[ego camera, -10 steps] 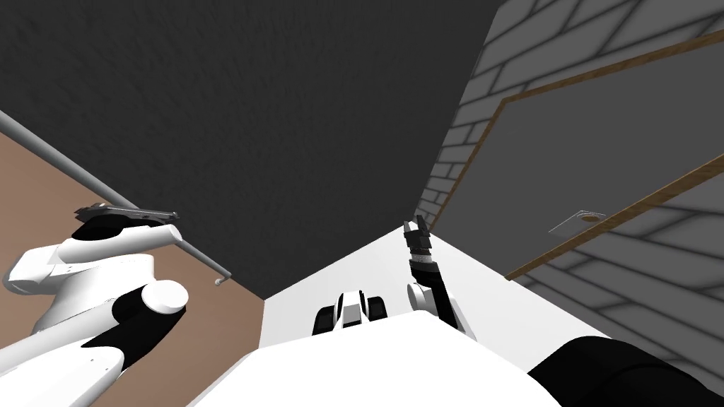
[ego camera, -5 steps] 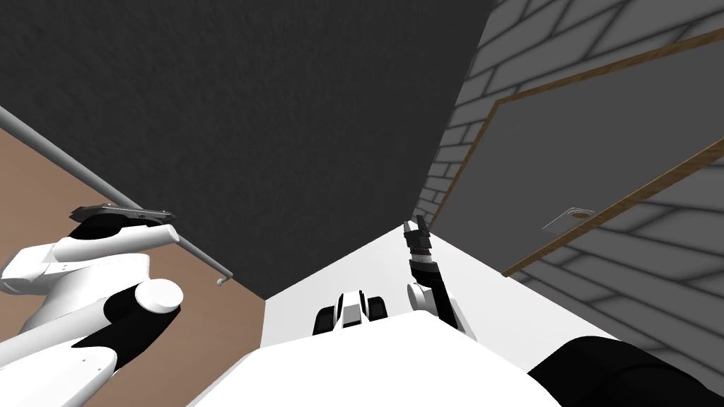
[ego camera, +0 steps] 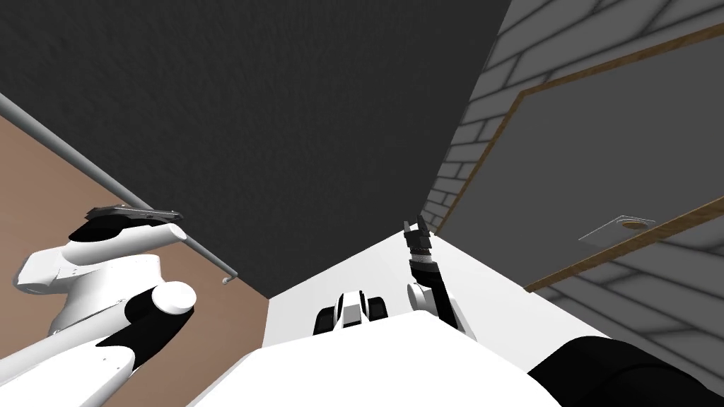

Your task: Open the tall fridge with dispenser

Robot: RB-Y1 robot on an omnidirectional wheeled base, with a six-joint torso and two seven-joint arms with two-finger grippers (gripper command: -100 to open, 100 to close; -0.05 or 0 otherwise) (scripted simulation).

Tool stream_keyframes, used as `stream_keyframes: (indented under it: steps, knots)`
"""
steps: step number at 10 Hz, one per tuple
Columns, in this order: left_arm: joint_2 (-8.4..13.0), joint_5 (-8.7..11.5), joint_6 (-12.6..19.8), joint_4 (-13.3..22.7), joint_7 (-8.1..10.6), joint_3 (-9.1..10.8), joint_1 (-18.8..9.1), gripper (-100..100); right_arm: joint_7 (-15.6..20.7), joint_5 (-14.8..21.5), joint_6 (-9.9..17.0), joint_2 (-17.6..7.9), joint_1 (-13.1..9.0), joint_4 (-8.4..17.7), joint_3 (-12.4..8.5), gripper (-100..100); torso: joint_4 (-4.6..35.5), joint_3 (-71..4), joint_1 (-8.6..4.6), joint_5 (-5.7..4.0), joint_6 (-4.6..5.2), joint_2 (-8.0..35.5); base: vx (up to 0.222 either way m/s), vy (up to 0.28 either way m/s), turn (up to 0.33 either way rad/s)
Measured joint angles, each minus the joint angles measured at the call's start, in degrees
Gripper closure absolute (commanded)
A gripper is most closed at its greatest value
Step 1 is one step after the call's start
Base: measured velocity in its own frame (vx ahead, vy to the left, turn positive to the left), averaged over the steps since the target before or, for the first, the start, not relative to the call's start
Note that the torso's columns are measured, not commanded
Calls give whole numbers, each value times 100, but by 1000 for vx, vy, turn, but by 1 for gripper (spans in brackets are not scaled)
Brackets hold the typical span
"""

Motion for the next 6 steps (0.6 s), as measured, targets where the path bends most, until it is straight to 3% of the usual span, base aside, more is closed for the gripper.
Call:
stream_keyframes:
  steps: [4,5,6]
  knots:
    - [-297,515,371,-702,-535,78,199,100,0,0,0,0,0,0,0,0,4,-2,5,-6,3,0,55,-8,68]
    - [-339,543,427,-798,-621,106,191,100,0,0,0,0,-1,0,0,0,4,0,-1,-13,18,7,57,3,120]
    - [-389,790,548,-991,-754,100,294,100,0,0,0,0,0,0,0,0,4,3,2,-5,-13,7,66,-5,107]
